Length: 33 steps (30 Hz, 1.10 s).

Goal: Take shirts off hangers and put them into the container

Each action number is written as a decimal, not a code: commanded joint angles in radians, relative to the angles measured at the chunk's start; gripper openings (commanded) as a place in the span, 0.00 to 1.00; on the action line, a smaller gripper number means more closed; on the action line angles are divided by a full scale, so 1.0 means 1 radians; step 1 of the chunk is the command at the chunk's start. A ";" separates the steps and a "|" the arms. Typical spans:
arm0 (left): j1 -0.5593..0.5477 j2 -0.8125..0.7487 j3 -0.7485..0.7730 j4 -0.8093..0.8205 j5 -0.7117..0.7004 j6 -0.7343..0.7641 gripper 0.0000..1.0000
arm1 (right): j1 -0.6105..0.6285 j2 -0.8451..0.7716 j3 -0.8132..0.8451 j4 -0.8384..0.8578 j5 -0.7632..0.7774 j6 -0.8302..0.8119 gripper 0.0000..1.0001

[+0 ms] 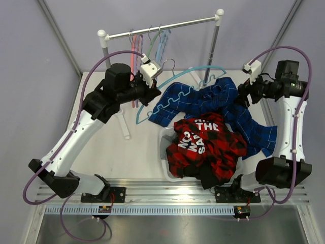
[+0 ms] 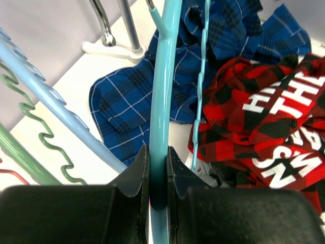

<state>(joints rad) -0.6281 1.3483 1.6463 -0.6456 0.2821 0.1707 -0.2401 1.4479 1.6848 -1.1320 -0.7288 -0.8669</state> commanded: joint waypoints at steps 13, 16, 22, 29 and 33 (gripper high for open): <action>-0.157 0.107 0.141 -0.147 -0.073 0.276 0.00 | 0.284 -0.089 0.174 -0.505 -0.231 -0.532 0.85; -0.162 0.086 0.098 -0.121 -0.075 0.332 0.00 | 0.349 -0.063 0.170 -0.505 -0.216 -0.517 0.86; -0.173 0.022 0.001 0.021 -0.101 0.404 0.00 | 0.432 -0.014 0.179 -0.505 -0.202 -0.500 0.84; -0.180 -0.063 -0.123 0.139 -0.058 0.521 0.00 | 0.501 0.025 0.185 -0.505 -0.152 -0.483 0.83; -0.182 -0.096 -0.157 0.182 -0.060 0.526 0.00 | 0.532 0.043 0.161 -0.505 -0.127 -0.481 0.79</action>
<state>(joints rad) -0.8043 1.3117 1.4963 -0.6205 0.2085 0.6563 0.2714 1.4803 1.8561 -1.3369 -0.8810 -1.3540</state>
